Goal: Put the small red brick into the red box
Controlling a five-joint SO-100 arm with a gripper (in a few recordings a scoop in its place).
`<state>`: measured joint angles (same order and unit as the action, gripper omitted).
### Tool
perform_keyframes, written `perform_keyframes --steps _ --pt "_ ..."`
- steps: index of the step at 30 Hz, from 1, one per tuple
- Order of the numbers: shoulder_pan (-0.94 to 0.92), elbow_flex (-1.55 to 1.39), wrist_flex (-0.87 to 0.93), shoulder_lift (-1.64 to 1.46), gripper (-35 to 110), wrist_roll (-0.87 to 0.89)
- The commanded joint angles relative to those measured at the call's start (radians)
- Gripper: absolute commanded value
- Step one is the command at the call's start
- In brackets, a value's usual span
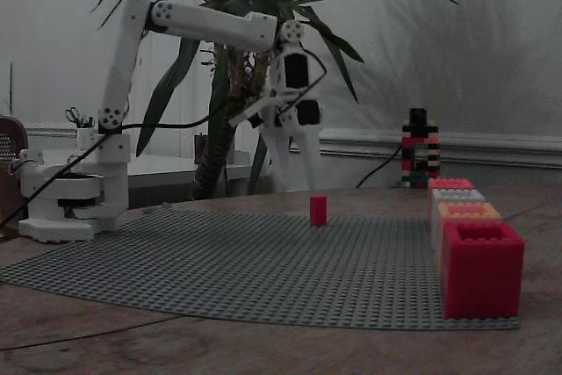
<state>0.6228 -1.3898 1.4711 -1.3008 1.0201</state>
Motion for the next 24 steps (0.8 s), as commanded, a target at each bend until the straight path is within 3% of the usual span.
perform_keyframes --steps 1,24 --pt "0.034 0.077 0.003 -0.026 26 0.026" --pt "0.054 0.199 -0.035 0.115 25 0.086"
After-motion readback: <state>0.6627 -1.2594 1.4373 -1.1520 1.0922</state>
